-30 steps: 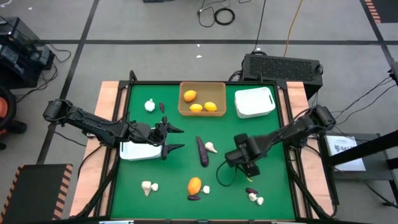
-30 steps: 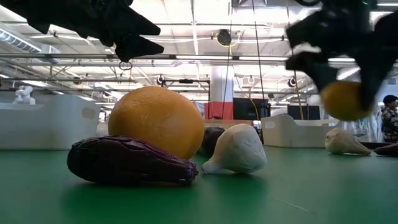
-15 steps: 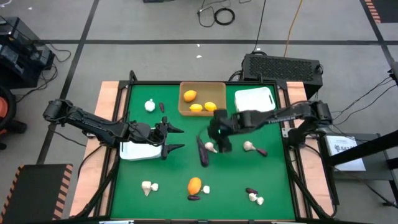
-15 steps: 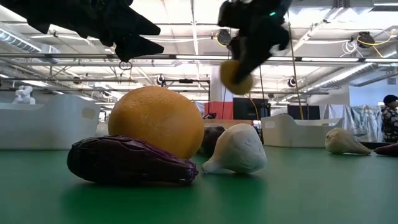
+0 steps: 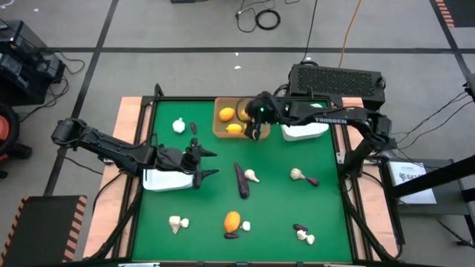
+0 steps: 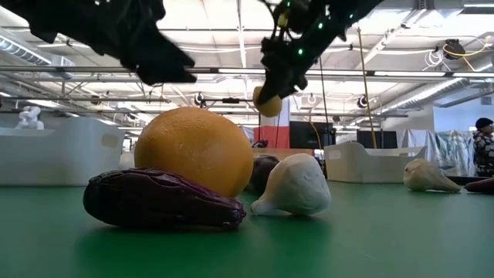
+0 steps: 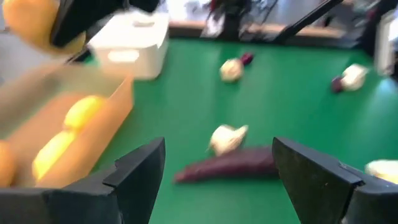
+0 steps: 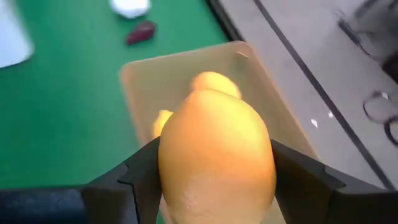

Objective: Sort produce into baskets
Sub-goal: Put the lemon into the yellow bin

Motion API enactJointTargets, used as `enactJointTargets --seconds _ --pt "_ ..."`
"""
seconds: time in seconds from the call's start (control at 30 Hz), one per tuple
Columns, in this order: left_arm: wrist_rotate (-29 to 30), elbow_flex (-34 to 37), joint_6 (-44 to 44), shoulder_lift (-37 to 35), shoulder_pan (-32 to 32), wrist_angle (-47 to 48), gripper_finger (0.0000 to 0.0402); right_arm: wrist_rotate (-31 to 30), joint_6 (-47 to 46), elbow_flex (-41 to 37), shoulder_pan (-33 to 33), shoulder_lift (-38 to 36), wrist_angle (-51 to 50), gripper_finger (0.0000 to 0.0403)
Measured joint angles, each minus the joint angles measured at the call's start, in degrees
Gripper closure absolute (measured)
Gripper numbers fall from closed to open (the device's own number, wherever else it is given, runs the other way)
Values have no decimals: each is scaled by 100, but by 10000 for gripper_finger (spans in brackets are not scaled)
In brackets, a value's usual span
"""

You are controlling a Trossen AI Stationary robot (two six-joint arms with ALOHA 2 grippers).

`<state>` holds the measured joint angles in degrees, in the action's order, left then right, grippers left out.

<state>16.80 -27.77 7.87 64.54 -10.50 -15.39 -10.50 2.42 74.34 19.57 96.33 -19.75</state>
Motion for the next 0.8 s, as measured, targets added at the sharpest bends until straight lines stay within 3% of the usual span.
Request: enactJointTargets --seconds 0.13,0.3,0.43,0.57,0.8 --pt "377 -294 475 -292 0 1312 98 20 -167 -2 313 205 120 165" --pt "1269 -505 1617 -744 -90 3227 98 52 -327 -4 580 495 266 165" --pt "1990 -516 2402 -996 -234 4183 98 331 -393 -4 761 762 348 165" --pt "2404 -516 2771 -1057 -324 4592 98 463 -518 -4 859 948 602 165" --pt "2442 -516 2784 -1035 -469 4571 98 468 -734 -4 961 1060 846 162"
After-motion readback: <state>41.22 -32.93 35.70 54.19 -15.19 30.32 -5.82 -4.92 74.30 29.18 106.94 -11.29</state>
